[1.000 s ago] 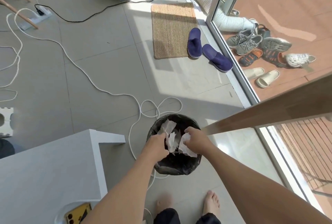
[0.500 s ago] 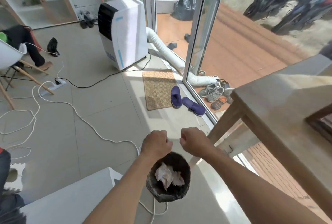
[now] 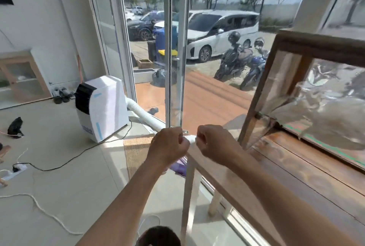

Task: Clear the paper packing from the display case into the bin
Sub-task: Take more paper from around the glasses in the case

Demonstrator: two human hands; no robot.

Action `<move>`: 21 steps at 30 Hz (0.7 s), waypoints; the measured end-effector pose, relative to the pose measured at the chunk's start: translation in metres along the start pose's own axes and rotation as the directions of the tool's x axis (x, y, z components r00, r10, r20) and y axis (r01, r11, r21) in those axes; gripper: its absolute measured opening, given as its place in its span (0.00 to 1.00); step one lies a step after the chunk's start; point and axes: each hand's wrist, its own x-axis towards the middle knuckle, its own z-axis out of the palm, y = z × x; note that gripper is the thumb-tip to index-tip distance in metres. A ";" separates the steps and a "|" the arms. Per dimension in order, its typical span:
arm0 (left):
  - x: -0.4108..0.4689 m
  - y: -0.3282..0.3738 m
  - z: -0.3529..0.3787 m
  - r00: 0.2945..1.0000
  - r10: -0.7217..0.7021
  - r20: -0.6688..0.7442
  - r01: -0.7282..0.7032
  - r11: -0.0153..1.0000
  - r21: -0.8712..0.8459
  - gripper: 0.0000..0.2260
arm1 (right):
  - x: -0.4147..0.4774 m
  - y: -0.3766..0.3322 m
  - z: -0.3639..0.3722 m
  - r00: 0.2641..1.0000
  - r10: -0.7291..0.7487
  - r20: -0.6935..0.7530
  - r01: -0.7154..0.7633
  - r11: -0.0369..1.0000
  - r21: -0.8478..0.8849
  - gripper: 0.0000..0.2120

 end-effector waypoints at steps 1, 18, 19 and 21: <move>0.004 0.014 -0.002 0.998 0.052 -0.023 -0.052 0.999 -0.008 0.14 | -0.006 0.005 -0.014 0.999 -0.010 -0.038 0.010 1.000 -0.012 0.08; 0.057 0.229 0.038 0.767 0.615 0.183 -0.586 0.787 -0.194 0.27 | -0.093 0.101 -0.197 0.724 0.632 -0.275 -0.685 0.706 -0.181 0.25; 0.062 0.237 0.043 0.755 0.616 0.223 -0.591 0.787 -0.175 0.29 | -0.092 0.105 -0.198 0.713 0.664 -0.225 -0.701 0.687 -0.193 0.27; 0.073 0.248 0.053 0.723 0.622 0.302 -0.606 0.780 -0.156 0.33 | -0.088 0.112 -0.198 0.698 0.701 -0.149 -0.713 0.660 -0.237 0.30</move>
